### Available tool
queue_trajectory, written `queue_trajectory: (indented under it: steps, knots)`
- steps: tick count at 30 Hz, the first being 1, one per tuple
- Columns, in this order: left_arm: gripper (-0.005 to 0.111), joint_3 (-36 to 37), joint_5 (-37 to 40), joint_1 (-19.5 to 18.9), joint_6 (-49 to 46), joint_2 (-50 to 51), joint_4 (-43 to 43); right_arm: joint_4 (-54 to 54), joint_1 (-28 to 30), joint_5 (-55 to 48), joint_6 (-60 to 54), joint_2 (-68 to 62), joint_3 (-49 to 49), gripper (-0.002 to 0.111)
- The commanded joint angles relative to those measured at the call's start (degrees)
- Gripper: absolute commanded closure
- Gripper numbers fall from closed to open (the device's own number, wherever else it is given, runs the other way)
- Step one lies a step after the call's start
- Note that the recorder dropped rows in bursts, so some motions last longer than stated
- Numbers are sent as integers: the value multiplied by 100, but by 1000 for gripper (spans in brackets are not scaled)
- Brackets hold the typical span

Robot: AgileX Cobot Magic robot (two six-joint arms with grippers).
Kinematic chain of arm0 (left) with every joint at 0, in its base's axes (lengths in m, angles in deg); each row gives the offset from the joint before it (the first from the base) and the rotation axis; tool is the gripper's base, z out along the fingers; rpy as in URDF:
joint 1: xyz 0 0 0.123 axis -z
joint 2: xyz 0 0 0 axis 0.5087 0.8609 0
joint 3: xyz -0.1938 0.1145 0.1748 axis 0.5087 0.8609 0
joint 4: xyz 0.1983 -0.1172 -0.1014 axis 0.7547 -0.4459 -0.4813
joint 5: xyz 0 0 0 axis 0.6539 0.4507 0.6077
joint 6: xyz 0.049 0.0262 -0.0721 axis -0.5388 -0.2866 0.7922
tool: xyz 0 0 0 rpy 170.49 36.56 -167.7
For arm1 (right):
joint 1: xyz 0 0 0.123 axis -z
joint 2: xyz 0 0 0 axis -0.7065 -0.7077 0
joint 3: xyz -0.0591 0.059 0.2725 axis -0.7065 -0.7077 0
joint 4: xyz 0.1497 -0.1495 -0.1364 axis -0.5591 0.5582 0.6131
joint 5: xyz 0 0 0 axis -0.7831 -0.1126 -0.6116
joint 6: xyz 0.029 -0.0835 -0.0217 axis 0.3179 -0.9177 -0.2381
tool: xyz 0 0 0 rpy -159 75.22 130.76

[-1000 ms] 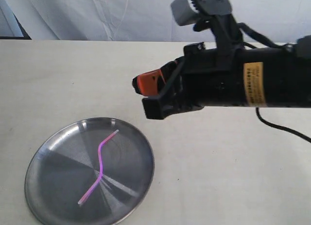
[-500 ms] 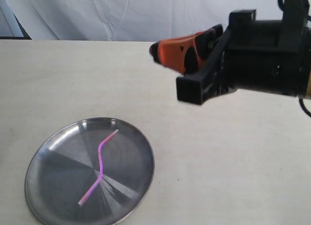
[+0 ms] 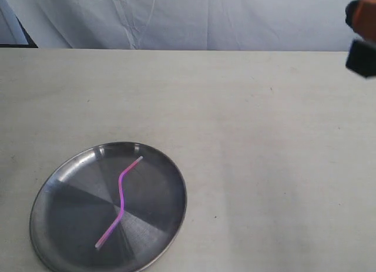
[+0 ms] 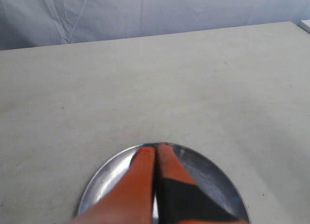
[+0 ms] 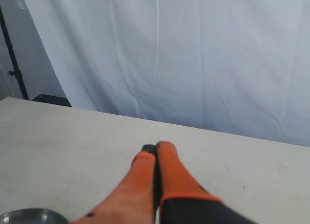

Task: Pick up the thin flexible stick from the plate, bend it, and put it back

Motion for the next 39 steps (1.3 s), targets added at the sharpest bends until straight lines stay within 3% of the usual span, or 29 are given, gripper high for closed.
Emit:
queue_trajectory:
  steps: [1, 4, 9, 16, 23, 39]
  knots:
    - [107, 10, -48, -4, 27, -30, -15, -665, 700, 1349, -1128, 1042, -1199, 109]
    - [107, 10, -48, -4, 27, -30, -15, -1507, 1319, 1781, -1793, 1919, -2106, 109]
    - [107, 10, -48, -4, 27, -30, -15, -2872, 2378, 1476, -2170, 3116, -3238, 109]
    - [107, 10, -48, -4, 27, -30, -15, -5107, 3438, 816, -4497, 3703, -3542, 109]
    - [107, 10, -48, -4, 27, -30, -15, -5302, 3553, 350, -5577, 3753, -3542, 109]
    - [107, 10, -48, -4, 27, -30, -15, -5302, 3553, -309, -5764, 3753, -3542, 109]
